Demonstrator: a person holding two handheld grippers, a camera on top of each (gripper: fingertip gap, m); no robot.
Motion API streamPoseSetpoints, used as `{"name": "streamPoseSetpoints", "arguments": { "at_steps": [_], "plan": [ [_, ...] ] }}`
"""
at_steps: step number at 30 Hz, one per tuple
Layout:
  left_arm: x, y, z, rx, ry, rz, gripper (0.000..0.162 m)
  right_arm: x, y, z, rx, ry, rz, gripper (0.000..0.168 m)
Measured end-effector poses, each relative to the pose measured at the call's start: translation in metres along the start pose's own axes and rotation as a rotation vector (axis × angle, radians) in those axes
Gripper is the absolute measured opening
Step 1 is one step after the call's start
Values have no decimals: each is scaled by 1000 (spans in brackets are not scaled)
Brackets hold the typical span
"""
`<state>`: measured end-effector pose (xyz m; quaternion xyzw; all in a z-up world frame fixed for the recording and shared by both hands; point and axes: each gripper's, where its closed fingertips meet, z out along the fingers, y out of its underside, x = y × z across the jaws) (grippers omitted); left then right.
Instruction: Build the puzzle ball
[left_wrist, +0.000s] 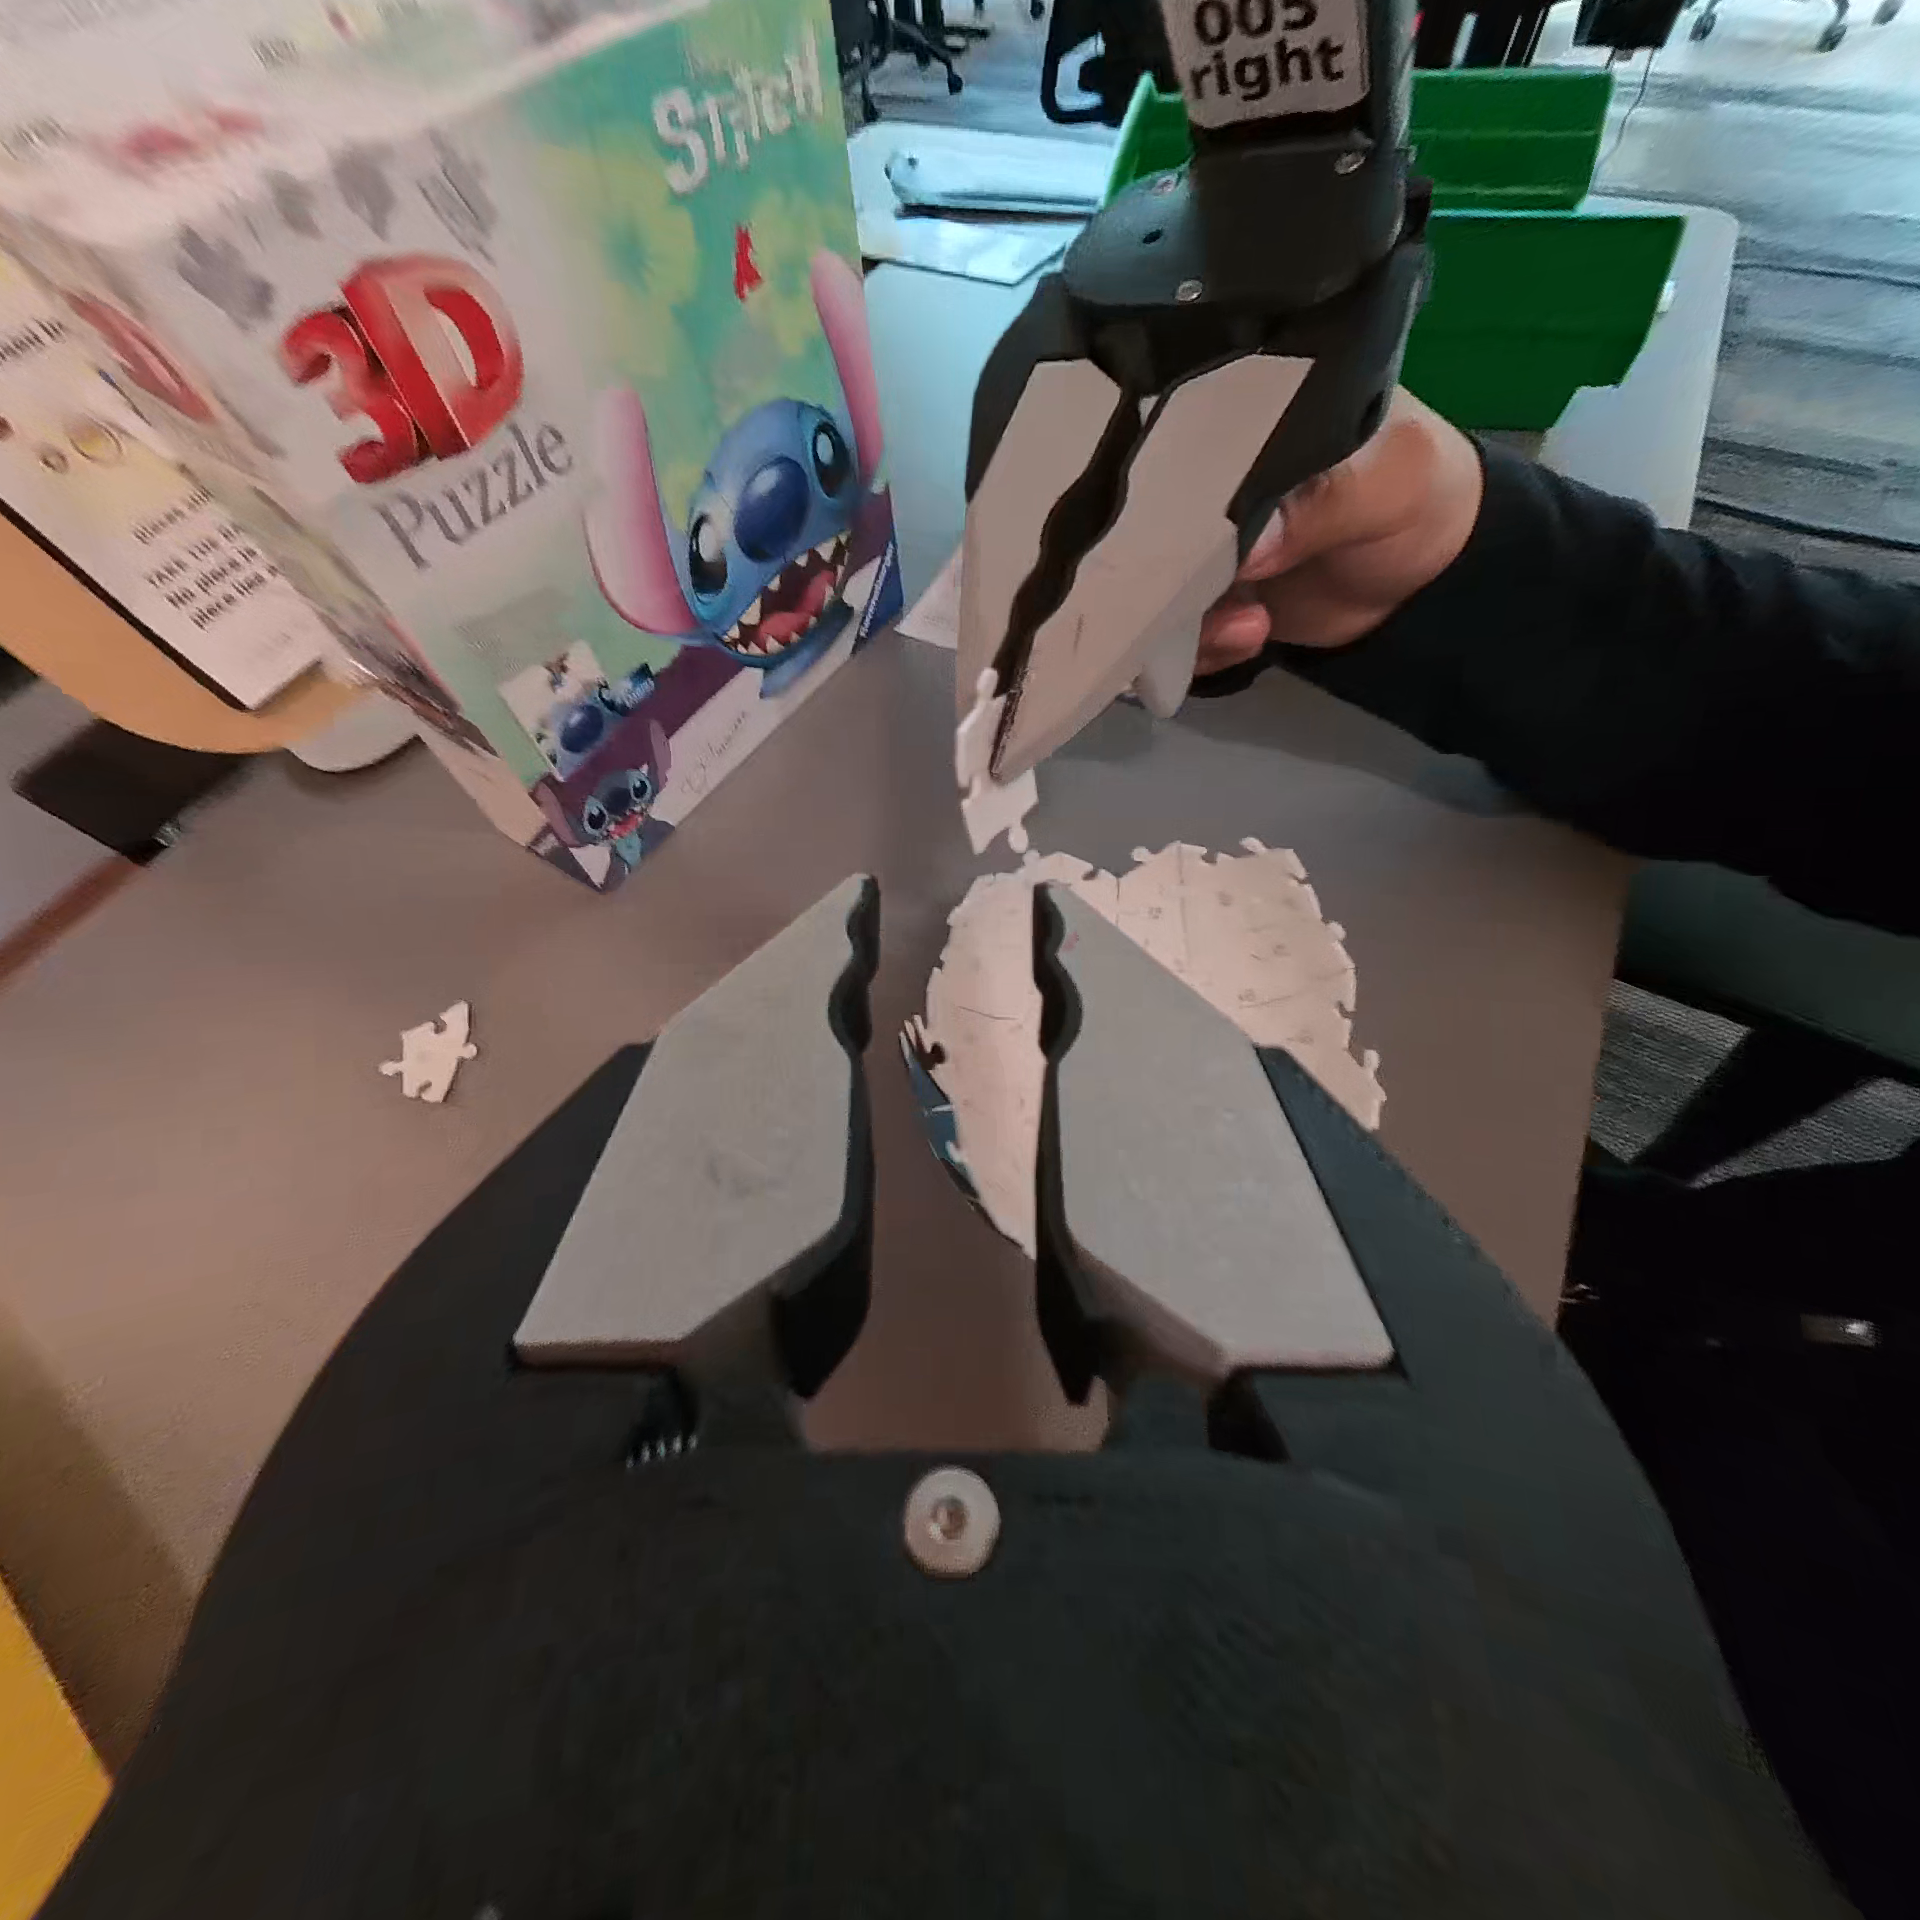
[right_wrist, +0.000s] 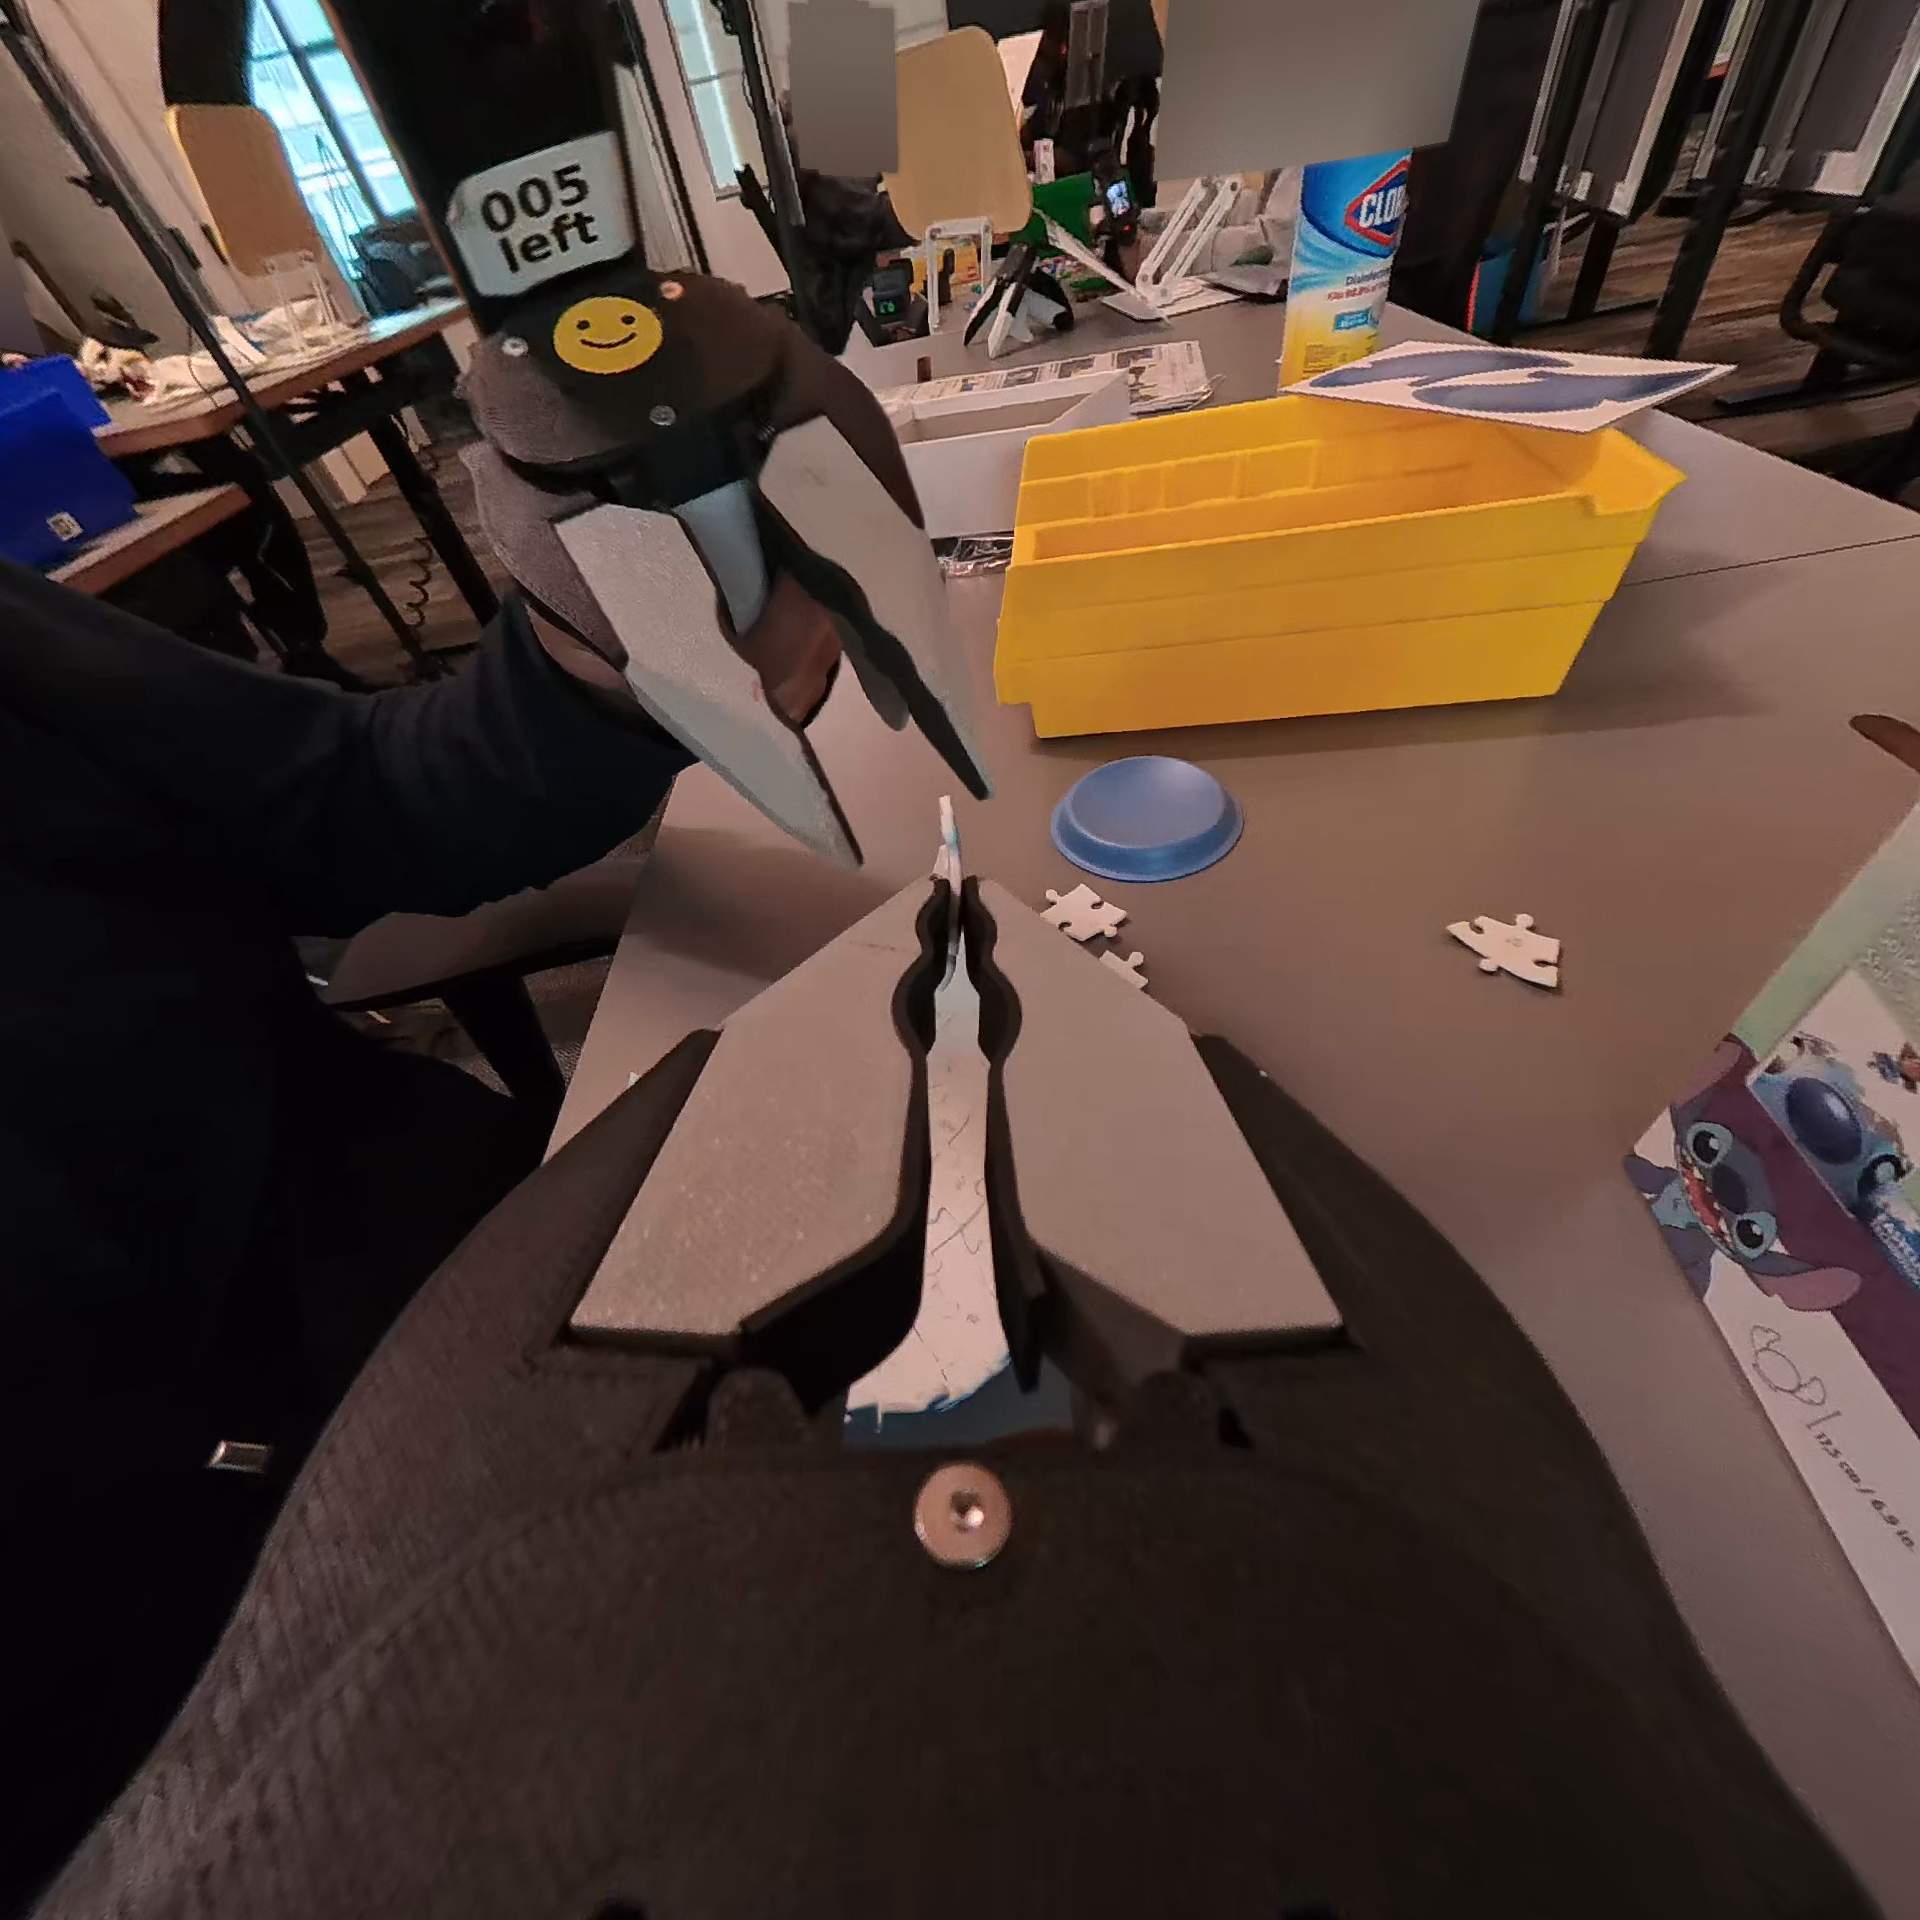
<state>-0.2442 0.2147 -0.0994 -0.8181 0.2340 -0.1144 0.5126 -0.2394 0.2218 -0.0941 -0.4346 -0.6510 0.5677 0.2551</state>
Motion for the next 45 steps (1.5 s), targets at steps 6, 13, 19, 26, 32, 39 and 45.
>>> {"name": "streamPoseSetpoints", "arguments": {
  "at_steps": [6, 13, 19, 26, 32, 39, 45],
  "plan": [
    [12, 3, 4, -11, 62, -29, 20, -10, -10, 0, 69, -53, 1, 0],
    [20, 0, 10, -10, 78, 13, 0, -13, -9, 1, 67, -63, -7, 0],
    [23, 4, 11, -19, 118, -23, 2, -12, -6, 2, 58, -67, -7, 0],
    [23, 3, 8, -3, 121, -26, 5, -11, -6, 2, 64, -69, -1, 0],
    [25, 3, 8, 0, 123, -22, 8, -11, -5, 2, 65, -70, 0, 0],
    [26, 3, 11, -10, 126, -20, 17, -11, -9, 0, 88, -70, -5, 0],
    [25, 4, 11, -8, 121, -30, 20, -12, -11, -1, 95, -72, -9, 0]
  ]
}}
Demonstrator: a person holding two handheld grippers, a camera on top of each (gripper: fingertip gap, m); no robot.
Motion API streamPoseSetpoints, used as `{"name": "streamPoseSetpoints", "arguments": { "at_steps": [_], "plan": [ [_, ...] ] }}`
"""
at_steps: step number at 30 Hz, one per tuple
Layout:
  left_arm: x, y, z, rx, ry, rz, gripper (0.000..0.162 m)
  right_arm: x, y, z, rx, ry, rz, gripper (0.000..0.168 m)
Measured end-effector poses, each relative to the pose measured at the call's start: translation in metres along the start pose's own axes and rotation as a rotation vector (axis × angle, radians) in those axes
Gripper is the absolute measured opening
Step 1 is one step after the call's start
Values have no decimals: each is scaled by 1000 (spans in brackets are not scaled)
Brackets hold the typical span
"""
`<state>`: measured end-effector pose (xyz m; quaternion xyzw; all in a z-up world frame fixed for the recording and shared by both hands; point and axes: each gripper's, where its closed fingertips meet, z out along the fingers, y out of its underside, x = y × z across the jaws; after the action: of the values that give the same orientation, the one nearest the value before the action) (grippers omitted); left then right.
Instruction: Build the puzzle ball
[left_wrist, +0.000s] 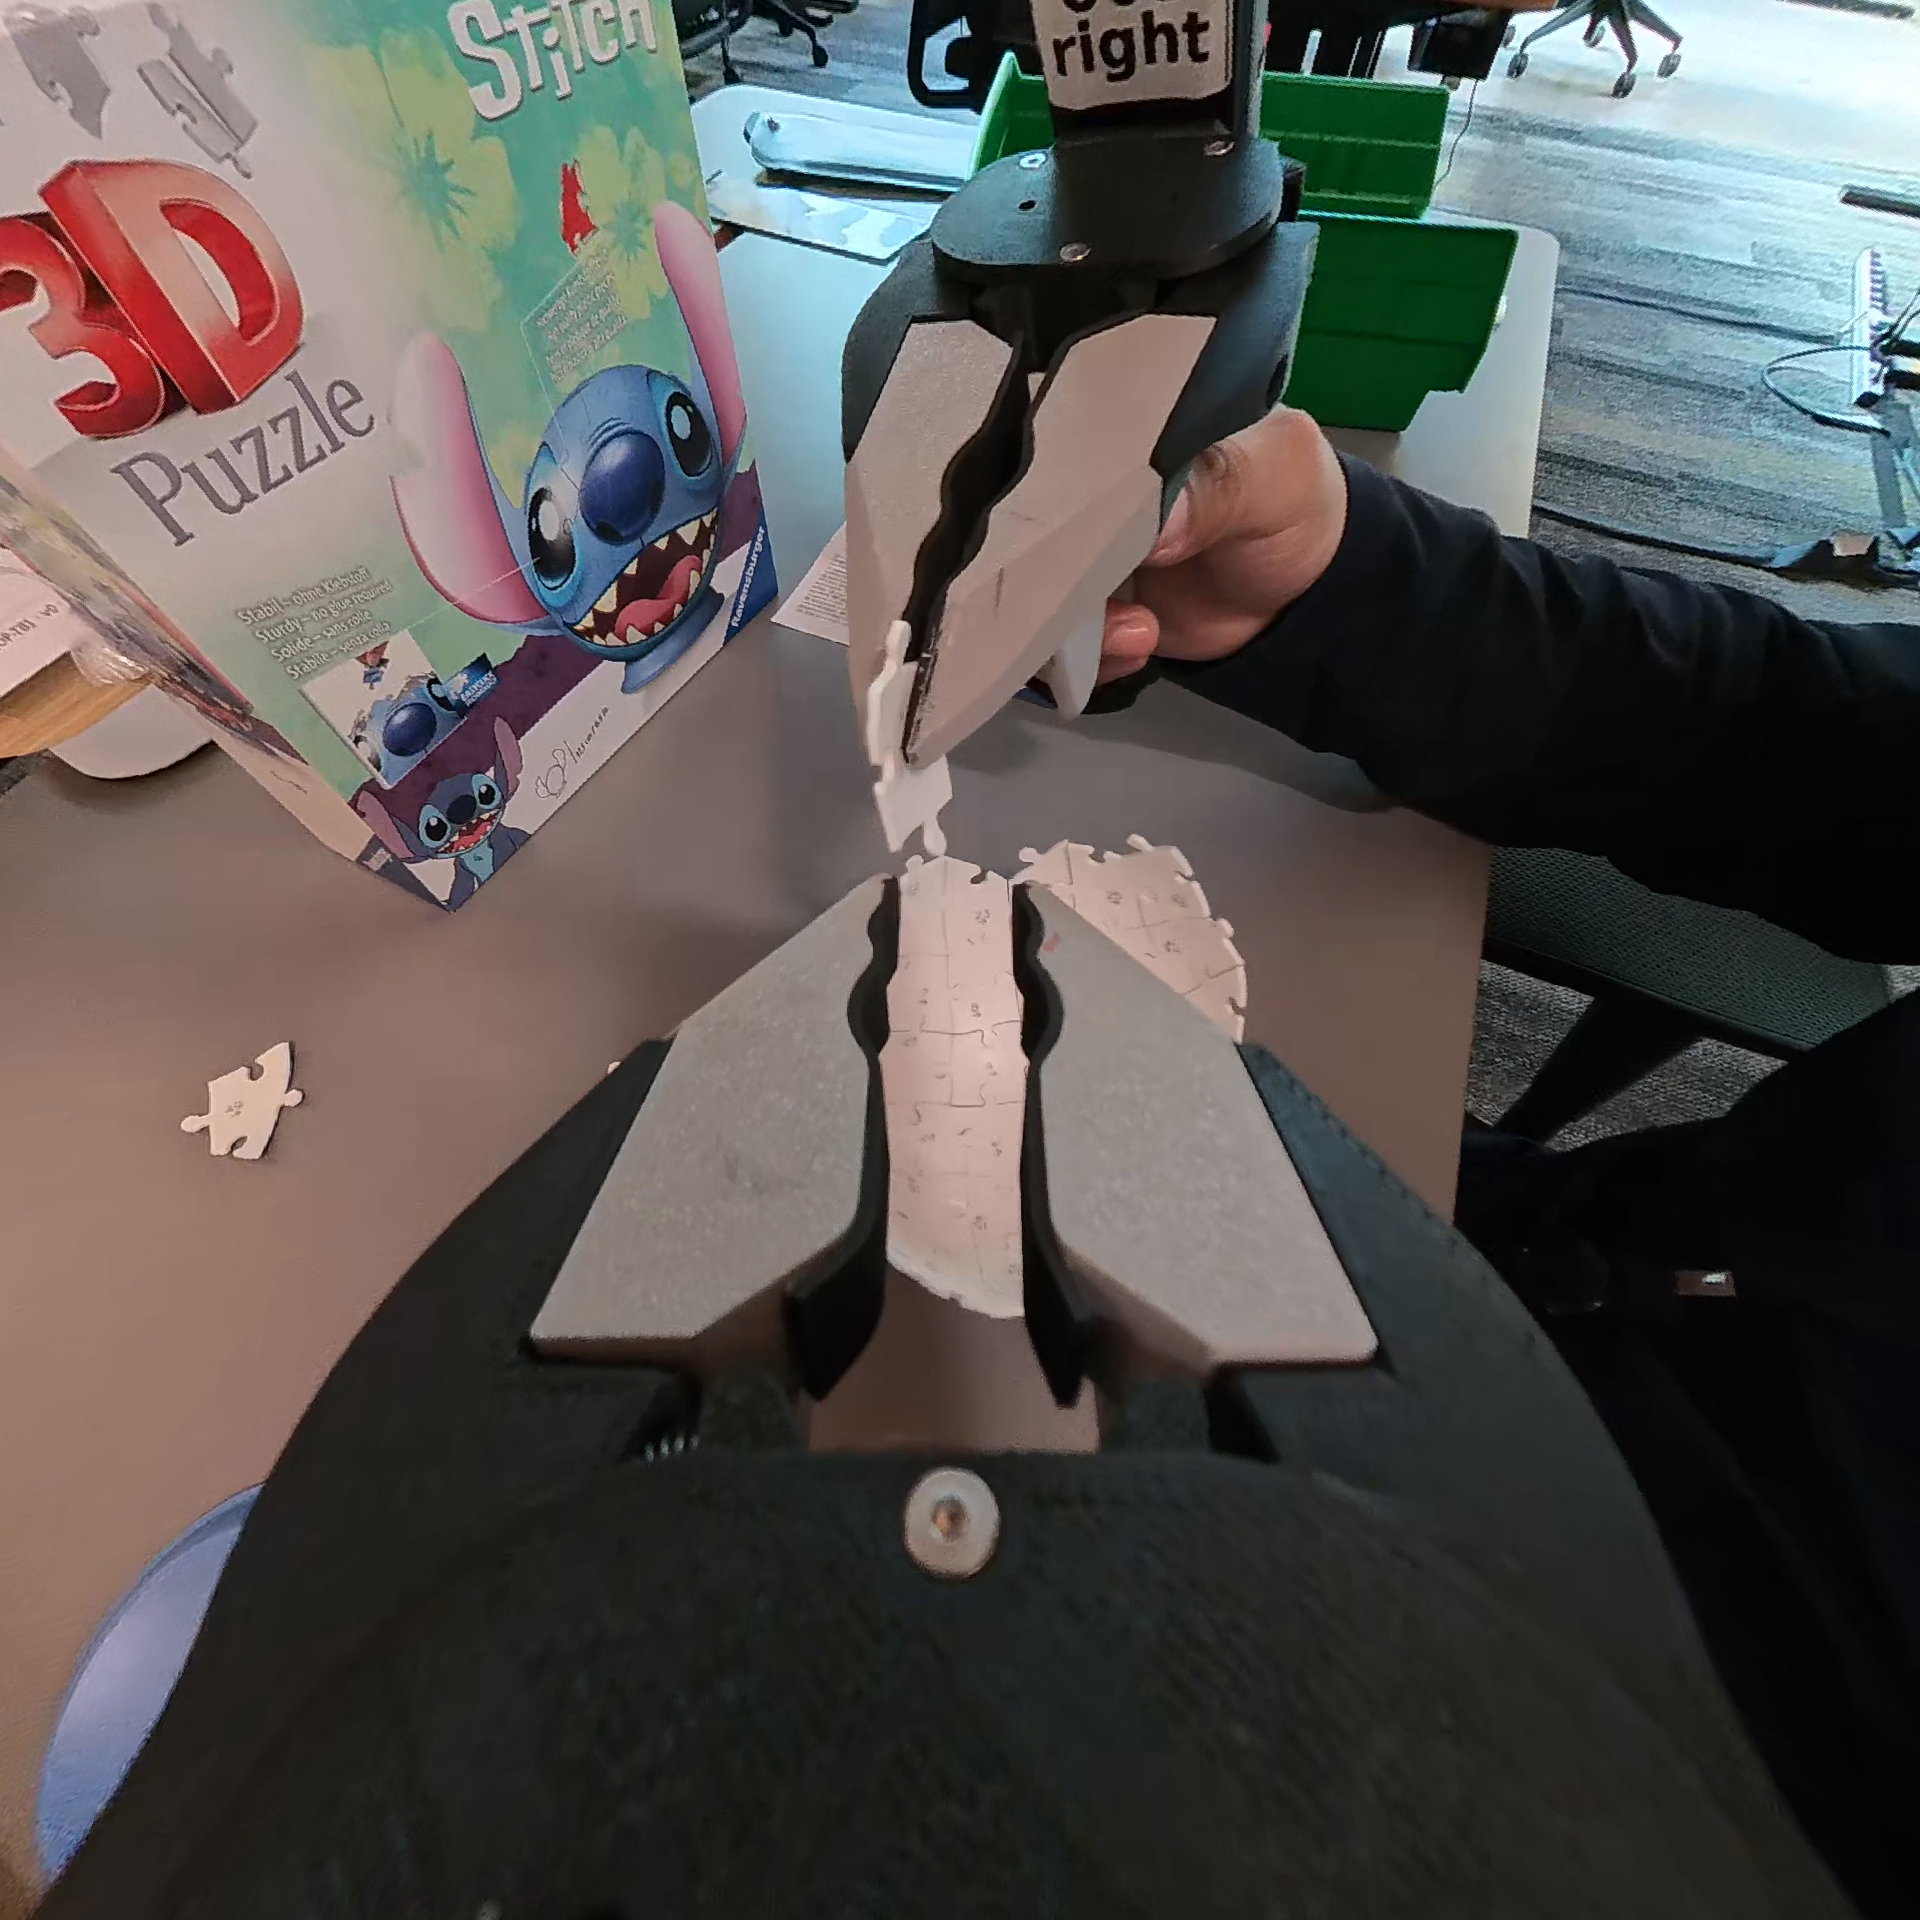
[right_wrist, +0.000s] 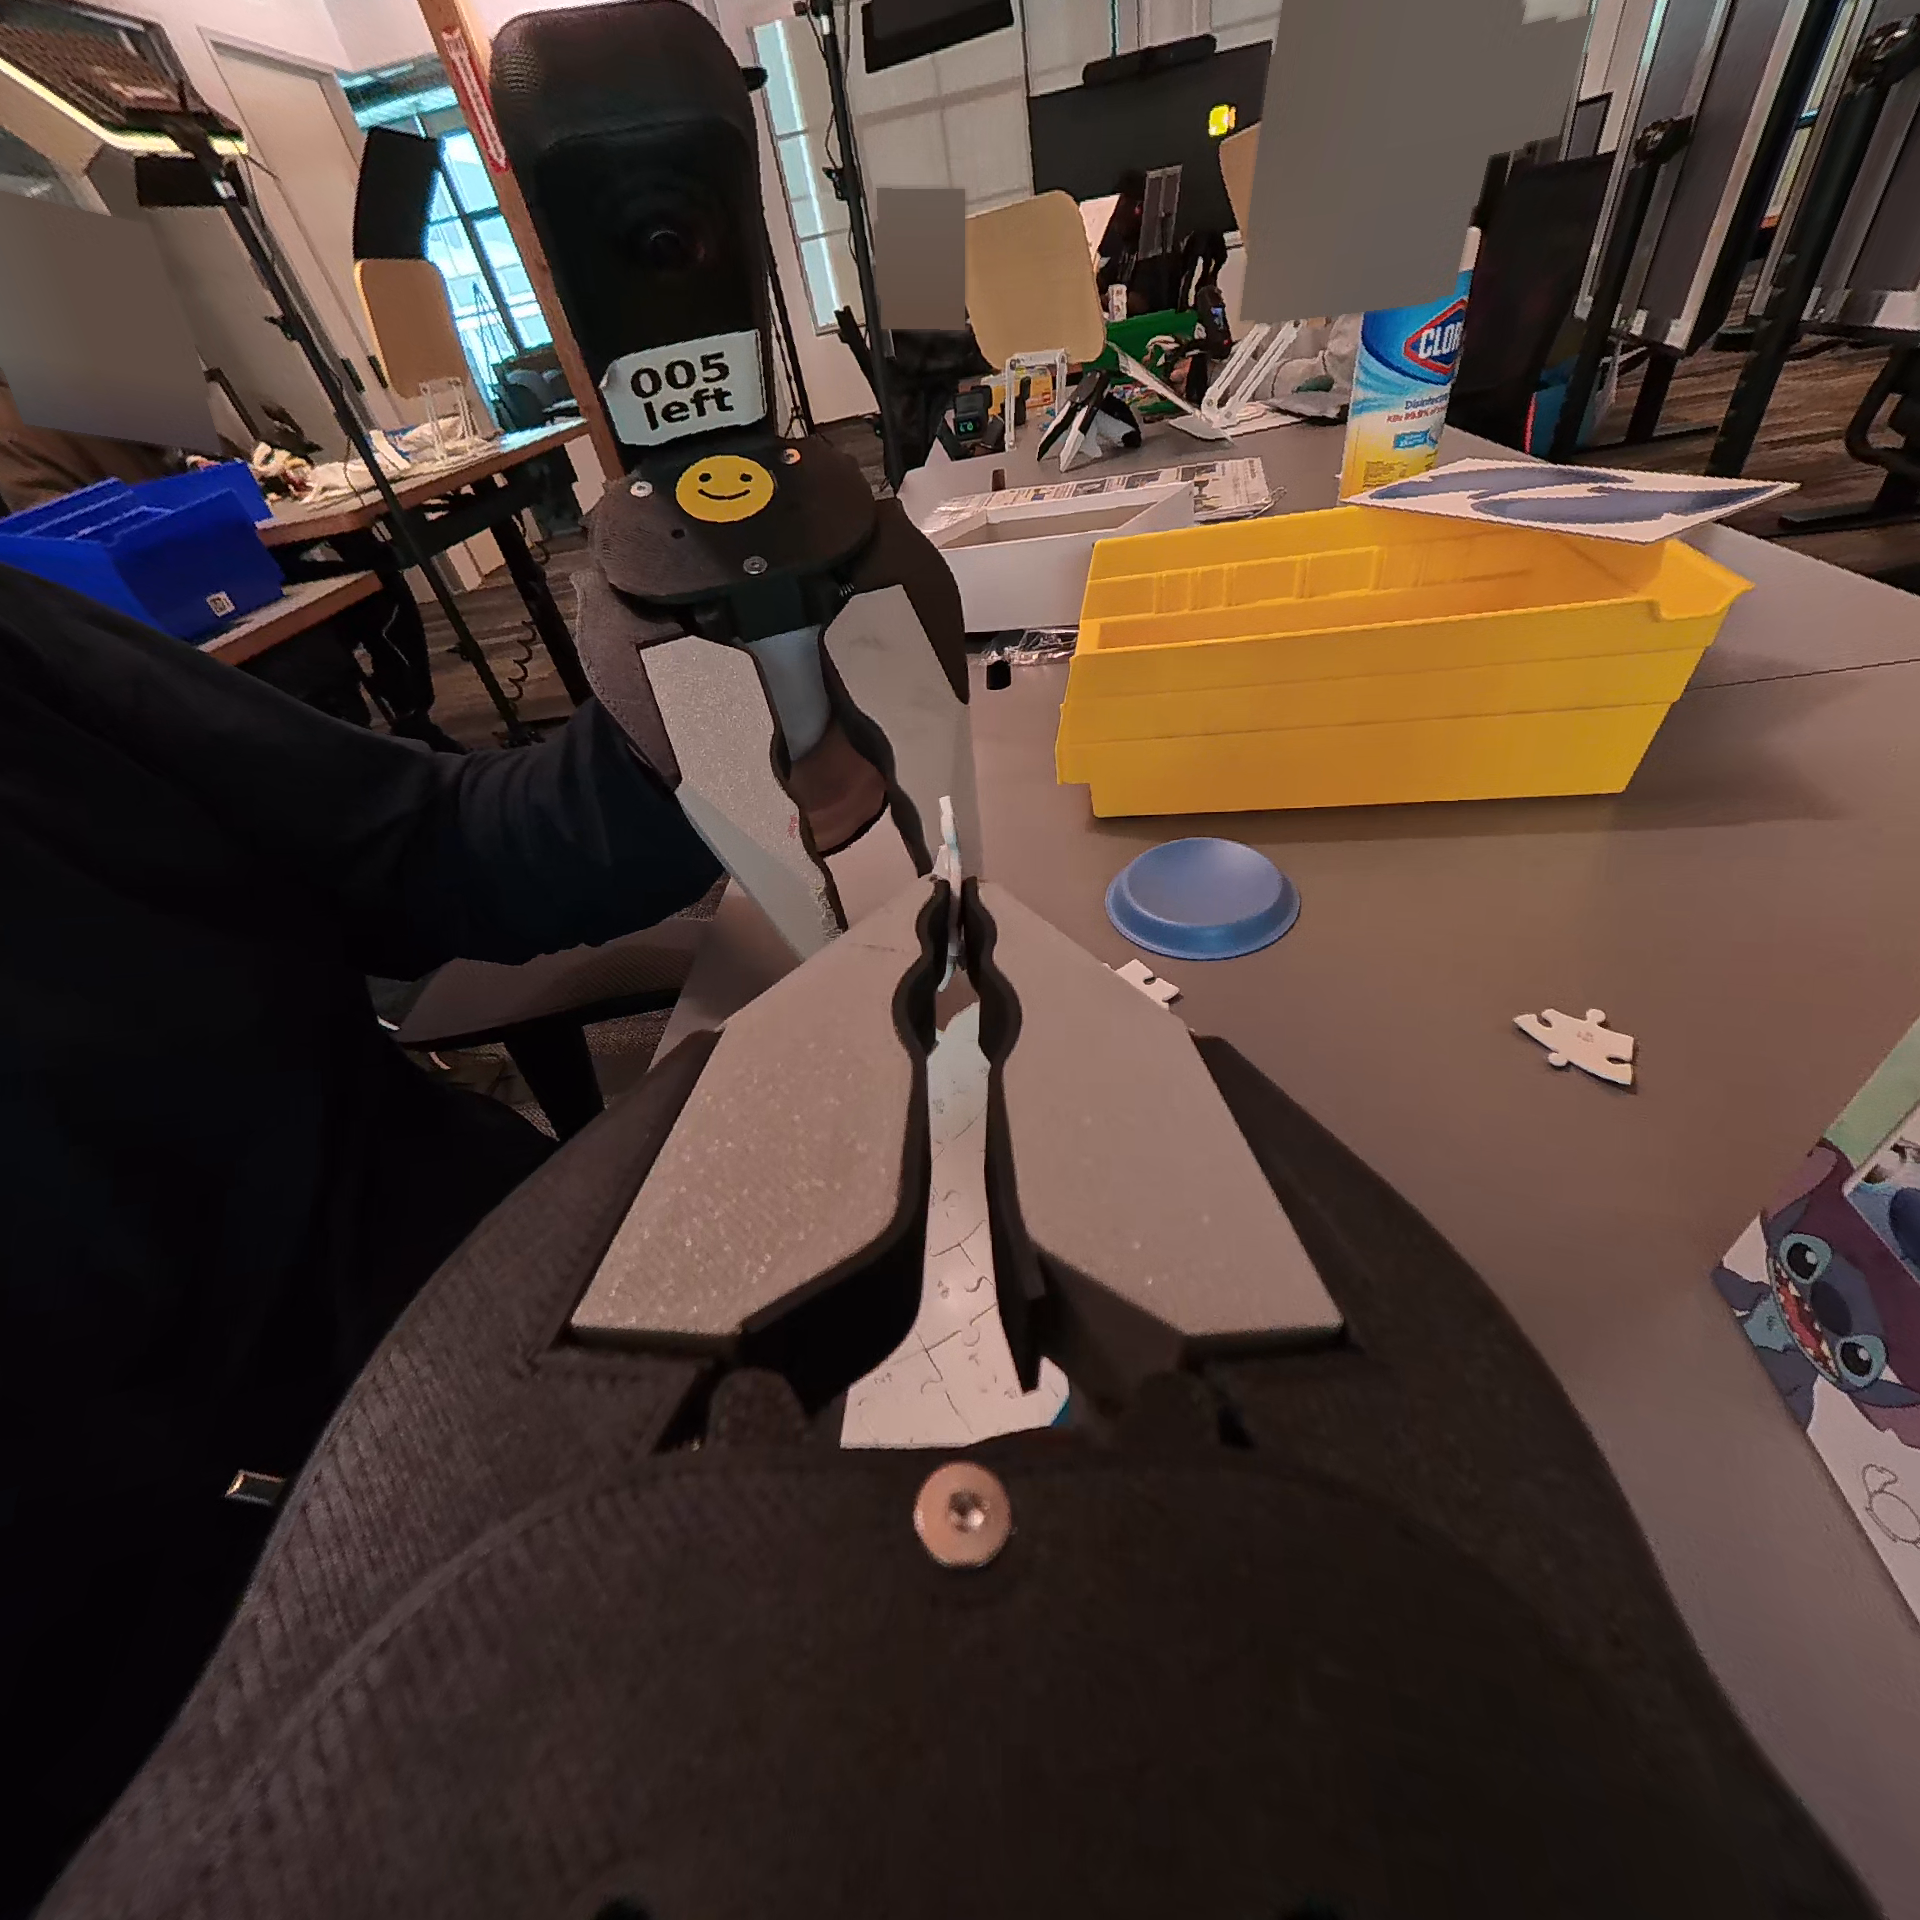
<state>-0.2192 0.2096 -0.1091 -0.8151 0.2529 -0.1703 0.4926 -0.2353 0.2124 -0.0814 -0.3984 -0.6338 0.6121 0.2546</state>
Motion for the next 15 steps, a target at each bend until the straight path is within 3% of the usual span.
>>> {"name": "streamPoseSetpoints", "arguments": {
  "at_steps": [8, 15],
  "plan": [
    [-1, -3, 0, 10, -6, -4, 20, -2, 1, 2, -5, -14, -1, 0],
    [-2, -3, 0, 10, -14, 8, 9, -4, 1, 2, -3, -30, 1, 0]
  ]
}}
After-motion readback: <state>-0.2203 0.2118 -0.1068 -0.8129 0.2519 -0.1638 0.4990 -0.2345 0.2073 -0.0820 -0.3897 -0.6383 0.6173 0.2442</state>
